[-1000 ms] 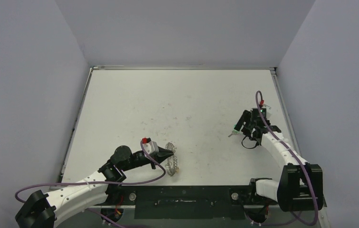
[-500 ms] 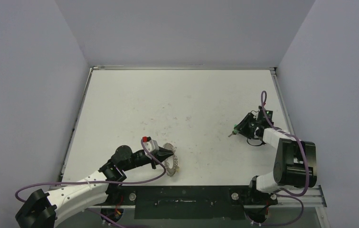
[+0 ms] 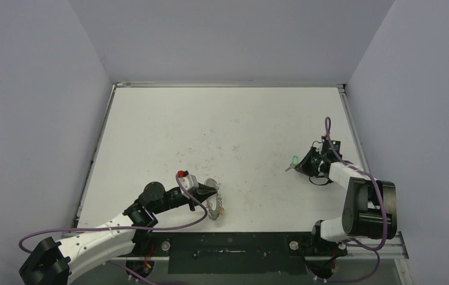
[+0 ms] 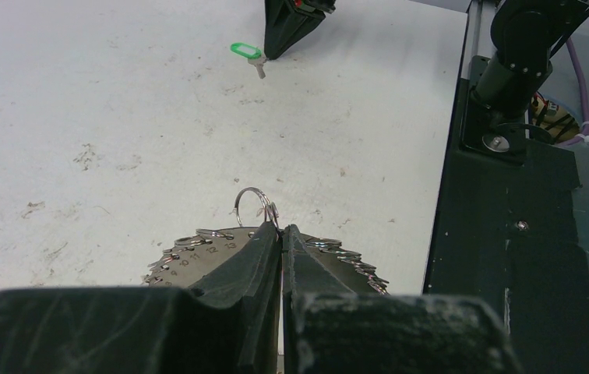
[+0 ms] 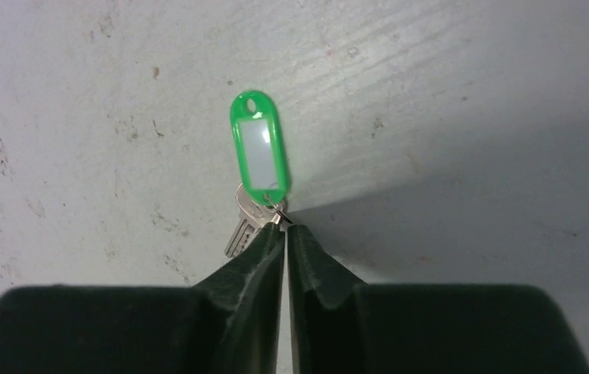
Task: Put the keys on the keyring
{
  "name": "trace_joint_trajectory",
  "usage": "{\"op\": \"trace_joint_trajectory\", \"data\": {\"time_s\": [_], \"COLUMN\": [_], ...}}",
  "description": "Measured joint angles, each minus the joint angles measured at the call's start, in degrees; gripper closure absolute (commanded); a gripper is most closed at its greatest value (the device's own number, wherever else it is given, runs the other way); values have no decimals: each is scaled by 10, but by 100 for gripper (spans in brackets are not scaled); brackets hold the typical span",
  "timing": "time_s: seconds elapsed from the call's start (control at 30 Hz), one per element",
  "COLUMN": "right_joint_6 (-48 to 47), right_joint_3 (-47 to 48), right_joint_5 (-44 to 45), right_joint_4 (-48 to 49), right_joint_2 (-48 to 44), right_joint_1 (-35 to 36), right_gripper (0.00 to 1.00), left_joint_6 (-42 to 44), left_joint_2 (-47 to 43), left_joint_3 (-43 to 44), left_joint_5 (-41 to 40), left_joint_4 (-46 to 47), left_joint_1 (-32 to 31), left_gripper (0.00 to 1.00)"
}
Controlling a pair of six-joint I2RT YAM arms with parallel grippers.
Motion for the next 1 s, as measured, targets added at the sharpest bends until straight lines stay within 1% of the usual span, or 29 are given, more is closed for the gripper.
{"op": "trace_joint_trajectory", "data": {"time_s": [0.03,0.2,0.23,0.27,0.33,0.37,0.4,0.5,0.63,0.73,0.8,0.87,0.93,1.0], "right_joint_6": [-2,-2,-3,-3,-6,-8,-11,-17,-19,-20,-20,-21,-24,-24], "right_joint_3": [-1,-2,-2,-2,-3,-3,-3,-3,1,12,17,19,20,20], "right_joint_5": [3,10,11,14,22,26,30,35,28,16,9,4,2,-3], "right_joint_4": [-4,-7,-8,-10,-19,-24,-29,-30,-26,-12,-1,8,12,14], "right_joint_2": [0,-2,-3,-5,-12,-17,-21,-29,-23,-2,10,19,26,31], "right_joint_1": [0,0,0,0,0,0,0,0,0,0,0,0,0,0], "right_gripper": [100,100,98,91,73,67,63,61,61,65,71,87,100,100], "left_joint_6": [0,0,0,0,-1,-1,-2,-2,-3,-4,-4,-4,-4,-4], "left_joint_2": [1,2,2,2,1,0,-1,-2,-2,-2,-1,-1,-1,-1], "left_joint_3": [0,0,0,0,0,0,0,0,0,0,0,0,0,0], "left_joint_5": [0,0,0,0,0,0,-1,-2,-2,-2,-2,-2,-2,-2], "left_joint_4": [0,0,0,0,-2,-2,-2,-3,-3,-3,-3,-3,-3,-4], "left_joint_1": [0,0,0,0,0,0,0,0,0,0,0,0,0,0], "left_gripper": [100,100,100,100,100,100,100,100,100,100,100,100,100,100]}}
